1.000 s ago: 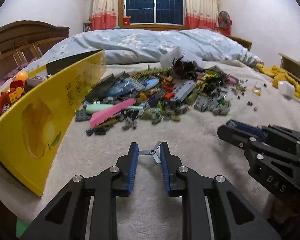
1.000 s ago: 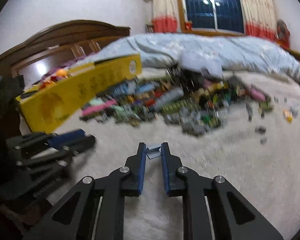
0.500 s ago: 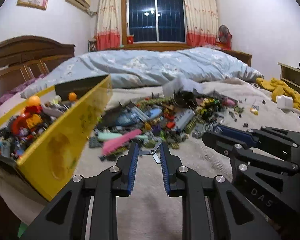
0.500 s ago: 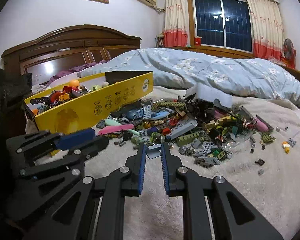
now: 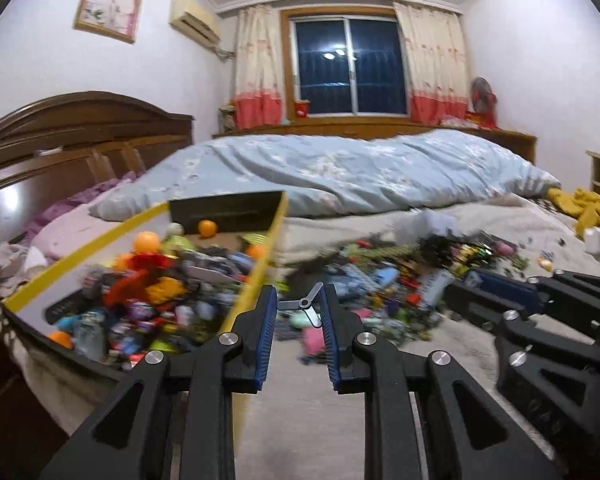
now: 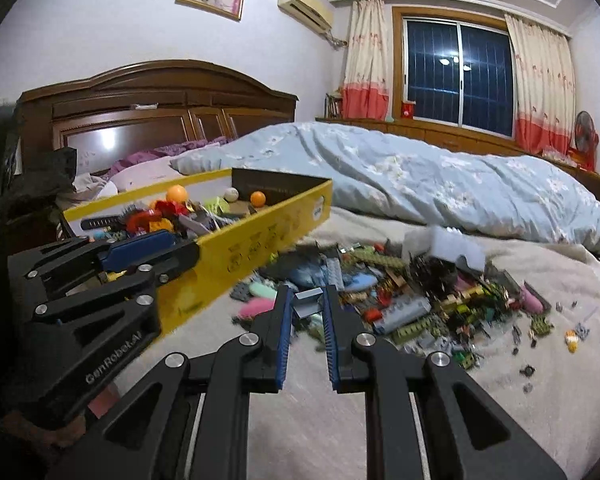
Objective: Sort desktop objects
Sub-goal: 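Carry both held pieces to the yellow box and open the tools above it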
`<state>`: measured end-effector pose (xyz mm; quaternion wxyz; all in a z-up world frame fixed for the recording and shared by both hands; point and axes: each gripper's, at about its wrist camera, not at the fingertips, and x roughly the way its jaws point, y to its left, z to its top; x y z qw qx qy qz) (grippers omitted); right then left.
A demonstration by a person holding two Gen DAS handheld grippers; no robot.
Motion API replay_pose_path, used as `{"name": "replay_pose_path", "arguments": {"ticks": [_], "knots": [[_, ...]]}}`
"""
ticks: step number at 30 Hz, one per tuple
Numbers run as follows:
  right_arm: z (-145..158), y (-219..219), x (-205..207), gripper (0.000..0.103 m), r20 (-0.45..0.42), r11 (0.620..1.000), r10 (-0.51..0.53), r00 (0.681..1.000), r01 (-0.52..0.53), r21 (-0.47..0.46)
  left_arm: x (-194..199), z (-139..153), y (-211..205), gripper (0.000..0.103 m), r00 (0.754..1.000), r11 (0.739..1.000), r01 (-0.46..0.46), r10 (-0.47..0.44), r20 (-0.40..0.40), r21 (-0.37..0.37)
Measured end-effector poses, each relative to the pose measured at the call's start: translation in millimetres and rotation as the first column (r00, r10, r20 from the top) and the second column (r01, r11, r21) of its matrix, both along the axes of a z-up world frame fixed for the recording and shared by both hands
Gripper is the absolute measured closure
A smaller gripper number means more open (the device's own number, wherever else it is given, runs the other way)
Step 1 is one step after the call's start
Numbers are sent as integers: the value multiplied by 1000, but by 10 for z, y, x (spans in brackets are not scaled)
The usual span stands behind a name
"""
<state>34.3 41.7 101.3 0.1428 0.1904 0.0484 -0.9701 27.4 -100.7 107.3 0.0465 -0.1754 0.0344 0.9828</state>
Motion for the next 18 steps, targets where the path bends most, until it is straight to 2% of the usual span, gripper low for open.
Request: {"name": "replay_pose_path", "arguments": {"ticks": [8, 14, 18], "knots": [[285, -423, -11, 89, -74, 997, 80, 994, -79, 9, 18, 112, -482, 80, 992, 992, -124, 124, -36, 26], [199, -761, -81, 89, -62, 988, 150, 987, -146, 56, -26, 130, -828, 81, 977, 978, -210, 210, -45, 17], [140, -943, -154, 89, -34, 979, 201, 979, -199, 52, -23, 186, -997, 81, 969, 972, -232, 234, -76, 33]]}}
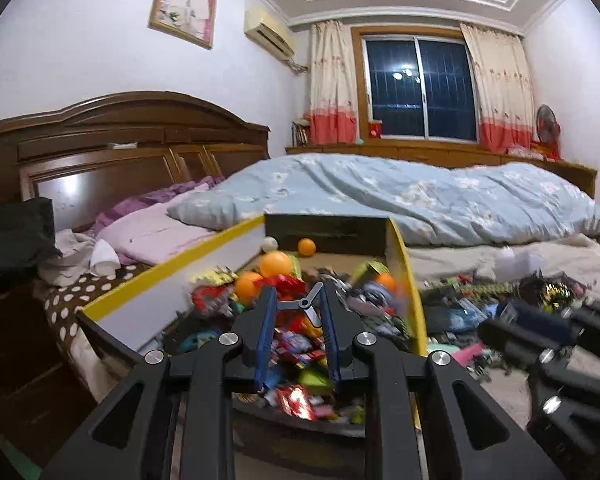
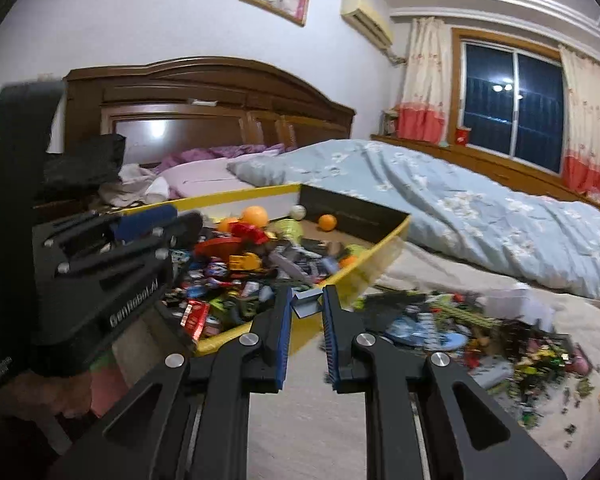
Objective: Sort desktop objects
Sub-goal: 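Carry both held pieces to the yellow box and open the tools above it, then move both open tools back to the Lego pile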
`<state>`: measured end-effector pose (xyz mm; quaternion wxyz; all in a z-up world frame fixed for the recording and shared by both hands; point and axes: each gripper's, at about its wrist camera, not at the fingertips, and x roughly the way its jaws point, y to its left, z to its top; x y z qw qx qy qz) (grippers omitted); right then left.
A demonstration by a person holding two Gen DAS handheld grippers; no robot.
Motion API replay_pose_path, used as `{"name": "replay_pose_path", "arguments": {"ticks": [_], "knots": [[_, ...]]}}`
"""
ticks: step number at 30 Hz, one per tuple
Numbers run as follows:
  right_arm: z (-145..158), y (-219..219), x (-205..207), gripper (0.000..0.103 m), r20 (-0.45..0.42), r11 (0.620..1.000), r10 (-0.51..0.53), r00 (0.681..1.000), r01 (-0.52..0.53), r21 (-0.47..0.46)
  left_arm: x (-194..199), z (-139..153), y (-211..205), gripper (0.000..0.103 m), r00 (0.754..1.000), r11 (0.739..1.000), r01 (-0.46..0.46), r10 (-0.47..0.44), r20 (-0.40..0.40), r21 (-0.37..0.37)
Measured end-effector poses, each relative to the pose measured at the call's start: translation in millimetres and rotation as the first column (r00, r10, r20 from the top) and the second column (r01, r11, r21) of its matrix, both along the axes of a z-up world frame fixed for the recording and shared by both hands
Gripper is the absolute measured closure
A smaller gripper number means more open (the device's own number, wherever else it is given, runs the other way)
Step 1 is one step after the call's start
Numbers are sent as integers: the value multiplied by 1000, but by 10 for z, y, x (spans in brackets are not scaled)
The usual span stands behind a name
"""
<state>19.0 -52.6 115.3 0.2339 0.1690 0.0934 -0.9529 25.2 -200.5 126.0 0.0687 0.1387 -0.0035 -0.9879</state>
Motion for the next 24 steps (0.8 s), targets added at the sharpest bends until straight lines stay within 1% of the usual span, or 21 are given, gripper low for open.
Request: {"name": "replay_pose_path", "arguments": {"ticks": [2, 4, 7, 9, 11, 13, 15, 18, 21, 24], "knots": [[-5, -105, -95, 89, 5, 1000, 22, 1000, -22, -2, -30, 11, -95, 80, 1000, 1000, -12, 12, -6, 16], [-15, -209, -181, 89, -2, 999, 48, 999, -48, 6, -91, -22, -157, 80, 1000, 999, -26, 26, 14, 29], [-75, -384, -334, 89, 10, 995, 90, 996, -91, 39, -271, -121, -263, 80, 994, 995, -70, 63, 84, 77], [-148, -508, -438, 89, 36, 992, 101, 994, -104, 72, -416, -204, -326, 80, 986, 990, -107, 93, 140, 97], [-227, -600, -525, 89, 78, 988, 118, 990, -125, 87, -517, -280, -360, 80, 975, 985, -140, 119, 185, 103], [-293, -646, -576, 88, 104, 986, 123, 987, -133, 98, -610, -361, -382, 80, 960, 977, -177, 146, 241, 116], [-321, -621, -620, 88, 123, 989, 125, 984, -134, 69, -639, -380, -353, 80, 952, 975, -208, 184, 243, 78], [-346, -570, -654, 88, 163, 990, 129, 978, -135, 27, -624, -404, -317, 80, 953, 976, -208, 187, 239, 66], [-347, -570, -650, 88, 160, 991, 124, 979, -131, 29, -601, -432, -286, 80, 951, 974, -222, 208, 228, 40], [-342, -580, -643, 87, 161, 992, 115, 980, -122, 34, -576, -425, -301, 78, 950, 969, -245, 230, 212, 45]]}}
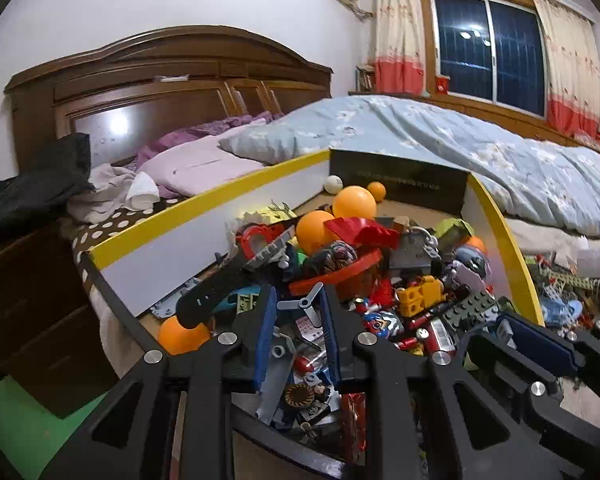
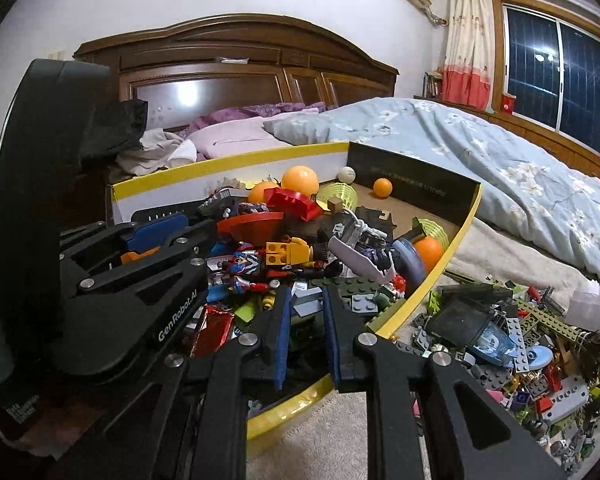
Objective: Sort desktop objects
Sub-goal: 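Move both open tools back to the Lego pile, then grasp a small grey piece with the right tool while the left tool grasps a round olive piece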
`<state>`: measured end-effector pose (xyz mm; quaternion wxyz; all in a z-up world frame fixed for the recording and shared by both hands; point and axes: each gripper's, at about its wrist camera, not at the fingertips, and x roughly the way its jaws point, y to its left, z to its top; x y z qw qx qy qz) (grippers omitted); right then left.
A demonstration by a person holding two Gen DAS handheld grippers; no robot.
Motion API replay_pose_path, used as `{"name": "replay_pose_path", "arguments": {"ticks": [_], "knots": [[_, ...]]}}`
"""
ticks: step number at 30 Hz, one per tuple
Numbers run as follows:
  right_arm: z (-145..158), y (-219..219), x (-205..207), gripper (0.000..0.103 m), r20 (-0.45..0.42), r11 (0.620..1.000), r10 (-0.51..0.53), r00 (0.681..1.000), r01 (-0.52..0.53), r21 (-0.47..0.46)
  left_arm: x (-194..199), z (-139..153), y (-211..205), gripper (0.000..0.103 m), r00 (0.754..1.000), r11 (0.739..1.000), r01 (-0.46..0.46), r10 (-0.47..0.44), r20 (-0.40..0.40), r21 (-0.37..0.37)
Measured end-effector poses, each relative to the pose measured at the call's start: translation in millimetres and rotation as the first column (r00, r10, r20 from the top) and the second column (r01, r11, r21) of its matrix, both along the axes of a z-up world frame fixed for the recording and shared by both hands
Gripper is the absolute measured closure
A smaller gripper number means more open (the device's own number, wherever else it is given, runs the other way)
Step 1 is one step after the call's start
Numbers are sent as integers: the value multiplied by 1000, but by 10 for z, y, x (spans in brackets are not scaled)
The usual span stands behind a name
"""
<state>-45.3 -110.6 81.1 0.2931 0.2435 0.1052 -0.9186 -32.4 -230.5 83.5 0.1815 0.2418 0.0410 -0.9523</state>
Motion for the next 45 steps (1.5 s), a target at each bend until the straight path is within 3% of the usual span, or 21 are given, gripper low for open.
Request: {"name": "replay_pose_path", "arguments": {"ticks": [2, 3, 7, 9, 11, 13, 15, 18, 20, 24, 26, 29, 31, 33, 36, 38, 40, 41, 44, 45], "knots": [[8, 15, 13, 81, -3, 1000, -11, 1000, 11, -9, 21, 18, -25, 69, 1000, 1000, -27, 27, -9, 0], [18, 23, 6, 74, -6, 1000, -15, 1000, 15, -14, 32, 38, -44, 64, 999, 999, -37, 38, -17, 0], [52, 125, -9, 33, -37, 995, -95, 995, 93, -47, 112, 97, -140, 54, 996, 998, -51, 54, -64, 34], [82, 167, -14, 29, -40, 993, -105, 994, 102, -67, 190, 139, -189, 43, 993, 996, -4, 16, -117, 94], [135, 211, 42, 27, -80, 991, -124, 989, 119, -65, 283, 207, -153, 42, 984, 996, 23, -7, -179, 91], [211, 296, 123, 26, -124, 987, -150, 981, 142, -75, 437, 313, -24, 41, 960, 998, 47, -37, -278, 31], [292, 514, 201, 26, -129, 979, -186, 974, 172, -112, 602, 397, 168, 37, 922, 992, 116, -124, -367, -44], [350, 1024, 366, 25, -145, 954, -258, 955, 229, -192, 850, 429, 599, 37, 835, 939, 299, -344, -429, -171], [323, 1401, 444, 25, -158, 939, -318, 935, 288, -185, 919, 358, 885, 37, 792, 884, 421, -467, -393, -203], [135, 2103, 489, 25, -200, 892, -452, 869, 442, -96, 866, 111, 1400, 37, 736, 783, 591, -622, -269, -192], [-24, 2439, 402, 26, -104, 850, -527, 844, 519, -93, 789, -58, 1729, 37, 718, 737, 634, -674, -175, -233], [-179, 2703, 372, 29, 29, 831, -544, 839, 543, -117, 651, -226, 2015, 37, 697, 696, 683, -712, -90, -222], [-244, 2700, 423, 29, 7, 839, -539, 842, 538, -78, 520, -298, 2169, 37, 681, 676, 716, -732, -40, -173], [-330, 2681, 459, 29, -10, 840, -543, 840, 543, -21, 364, -356, 2258, 37, 680, 675, 728, -733, 2, -115], [-459, 2655, 457, 30, 34, 836, -548, 836, 548, 30, 154, -462, 2316, 37, 693, 693, 721, -719, 48, -11], [-542, 2649, 367, 33, 75, 833, -552, 830, 545, 96, 56, -486, 2398, 37, 671, 675, 738, -736, 90, 13], [-636, 2712, 245, 52, 169, 837, -547, 820, 537, 105, -10, -520, 2506, 39, 636, 642, 767, -761, 126, 10], [-682, 2756, 166, 53, 215, 837, -546, 810, 540, 91, -39, -542, 2566, 44, 635, 642, 766, -757, 154, -5], [-666, 2804, 50, 57, 241, 838, -540, 806, 541, 70, -154, -658, 2653, 67, 653, 672, 740, -715, 250, -9], [-672, 2789, 21, 57, 235, 841, -537, 810, 536, 75, -192, -681, 2650, 68, 653, 678, 735, -710, 263, 6]]}}
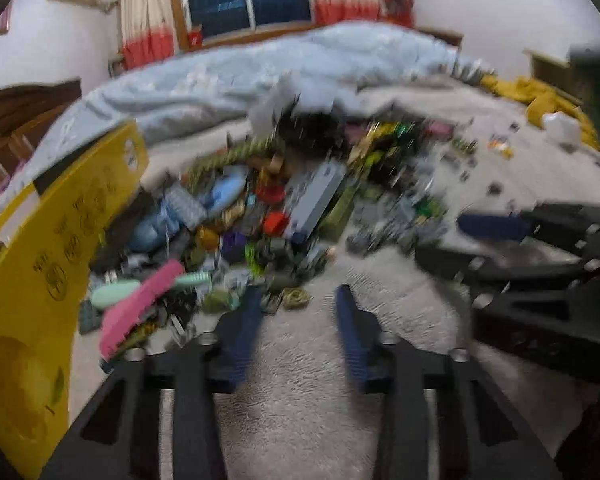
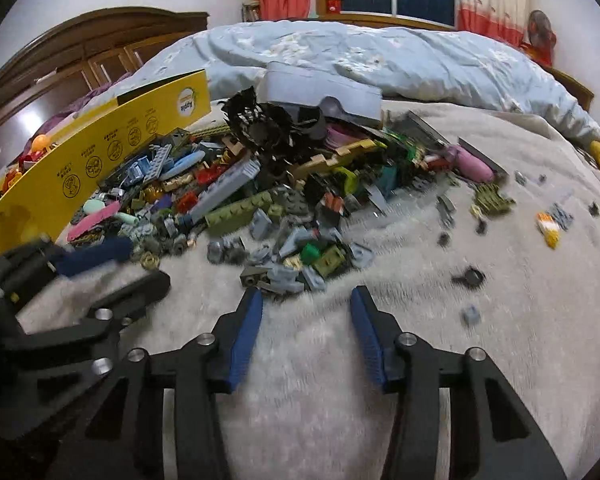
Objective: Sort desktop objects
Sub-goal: 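Grasp a small grey piece with the right tool while the left tool grasps a round olive piece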
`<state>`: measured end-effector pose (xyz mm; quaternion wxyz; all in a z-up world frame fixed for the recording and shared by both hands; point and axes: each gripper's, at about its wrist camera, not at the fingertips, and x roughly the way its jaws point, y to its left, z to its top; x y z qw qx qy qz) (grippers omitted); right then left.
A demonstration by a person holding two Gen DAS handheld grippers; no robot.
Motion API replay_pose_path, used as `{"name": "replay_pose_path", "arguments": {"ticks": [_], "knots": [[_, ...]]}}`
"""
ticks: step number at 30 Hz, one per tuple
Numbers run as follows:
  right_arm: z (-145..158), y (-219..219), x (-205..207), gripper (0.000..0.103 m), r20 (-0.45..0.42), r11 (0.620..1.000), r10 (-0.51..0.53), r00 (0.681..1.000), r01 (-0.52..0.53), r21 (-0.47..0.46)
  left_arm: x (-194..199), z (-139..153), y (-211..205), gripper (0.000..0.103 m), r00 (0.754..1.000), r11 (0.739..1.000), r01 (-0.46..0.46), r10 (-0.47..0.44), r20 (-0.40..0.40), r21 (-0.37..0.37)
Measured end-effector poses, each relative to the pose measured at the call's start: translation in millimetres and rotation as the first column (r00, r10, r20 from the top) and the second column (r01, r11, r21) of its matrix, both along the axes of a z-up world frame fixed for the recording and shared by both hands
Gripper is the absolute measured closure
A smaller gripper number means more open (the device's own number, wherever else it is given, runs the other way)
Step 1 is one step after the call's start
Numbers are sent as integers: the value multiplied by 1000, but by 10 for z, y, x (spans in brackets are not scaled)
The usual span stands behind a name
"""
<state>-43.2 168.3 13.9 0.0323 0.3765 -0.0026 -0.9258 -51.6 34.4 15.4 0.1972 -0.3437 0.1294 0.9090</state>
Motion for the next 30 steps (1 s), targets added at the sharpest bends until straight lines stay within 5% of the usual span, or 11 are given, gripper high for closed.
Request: {"name": "replay_pose_path", "arguments": {"ticks": [3, 5, 7, 13, 18, 25, 30], "knots": [[-17, -30, -58, 69, 7, 1000, 4, 1000, -4, 17, -66, 8, -53, 81, 1000, 999, -10, 9, 20, 41], [7, -18, -28, 89, -11, 1000, 5, 1000, -5, 11, -94, -6, -91, 89, 999, 998, -26, 24, 35, 55], [20, -10, -7, 93, -27, 1000, 10, 1000, -10, 0, -79, 15, -131, 89, 999, 997, -24, 21, 33, 79], [102, 31, 195, 93, -96, 995, 81, 992, -86, -49, 96, 117, -209, 90, 1000, 998, 12, -10, -29, 67], [186, -83, 554, 93, -191, 975, 217, 957, -222, -4, 353, 234, -361, 90, 995, 990, 94, -90, -43, 104], [-34, -252, 670, 90, -88, 958, 272, 958, -261, 116, 550, -9, -349, 87, 983, 984, 180, -180, 31, 3], [-6, -97, 789, 87, -110, 956, 291, 950, -285, 71, 657, -15, -619, 81, 985, 983, 162, -166, 49, 84]]}}
